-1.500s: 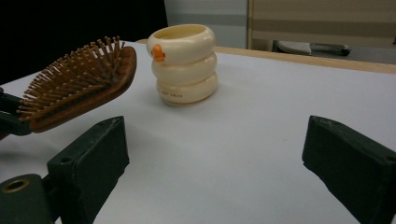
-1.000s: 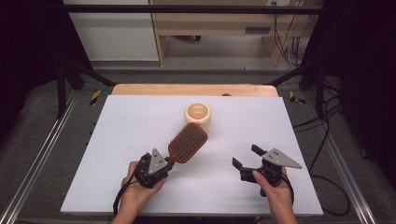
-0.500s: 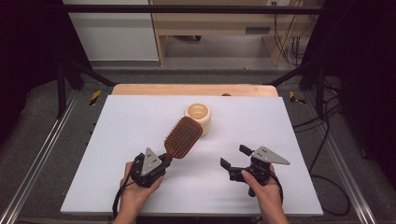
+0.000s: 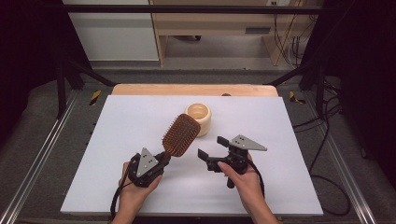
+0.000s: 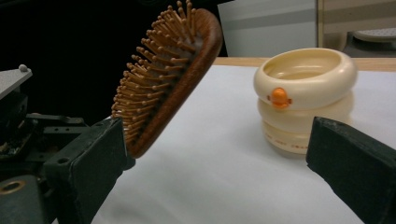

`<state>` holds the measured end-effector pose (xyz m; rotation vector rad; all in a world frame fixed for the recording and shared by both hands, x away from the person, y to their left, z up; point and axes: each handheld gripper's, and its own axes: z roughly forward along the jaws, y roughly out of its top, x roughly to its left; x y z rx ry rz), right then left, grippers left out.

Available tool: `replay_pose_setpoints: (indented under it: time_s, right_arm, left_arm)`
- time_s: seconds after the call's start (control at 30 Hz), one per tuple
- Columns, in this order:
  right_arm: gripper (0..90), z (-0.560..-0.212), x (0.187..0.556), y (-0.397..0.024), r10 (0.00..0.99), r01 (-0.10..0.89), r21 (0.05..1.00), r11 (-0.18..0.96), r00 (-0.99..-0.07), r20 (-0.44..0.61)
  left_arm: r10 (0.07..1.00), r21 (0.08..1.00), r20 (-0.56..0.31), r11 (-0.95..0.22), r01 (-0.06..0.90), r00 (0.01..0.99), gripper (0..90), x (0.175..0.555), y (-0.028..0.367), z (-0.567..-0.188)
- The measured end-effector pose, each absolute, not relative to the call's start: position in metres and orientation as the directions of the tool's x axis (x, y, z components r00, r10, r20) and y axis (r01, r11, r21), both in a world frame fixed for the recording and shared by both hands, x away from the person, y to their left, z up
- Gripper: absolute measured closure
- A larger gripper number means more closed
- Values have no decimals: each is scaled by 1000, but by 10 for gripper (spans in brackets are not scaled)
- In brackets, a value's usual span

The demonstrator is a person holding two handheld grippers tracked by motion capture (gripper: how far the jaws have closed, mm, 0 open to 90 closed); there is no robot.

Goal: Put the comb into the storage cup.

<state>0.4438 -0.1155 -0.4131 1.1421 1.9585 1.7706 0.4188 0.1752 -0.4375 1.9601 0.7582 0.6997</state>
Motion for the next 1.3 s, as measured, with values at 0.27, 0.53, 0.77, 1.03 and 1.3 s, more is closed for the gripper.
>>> replay_pose_setpoints:
  time_s: [0.27,0.53,0.77,1.03,1.3]
  right_arm:
    - [55,-404,447,-93,665,386,921,-57,-674,323]
    - [54,-400,450,-81,653,401,915,-36,-683,325]
    - [51,-399,452,-76,641,416,909,-35,-689,340]
    - [52,-399,453,-69,628,431,901,-42,-690,359]
    - [55,-399,455,-64,618,441,896,-52,-691,376]
  left_arm:
    - [742,892,176,-398,213,647,724,416,177,-435]
    - [744,899,187,-392,193,641,725,416,179,-434]
    - [744,904,190,-388,182,641,724,414,178,-433]
    - [747,908,195,-382,170,636,724,413,179,-431]
    - [746,913,200,-378,156,636,725,411,177,-430]
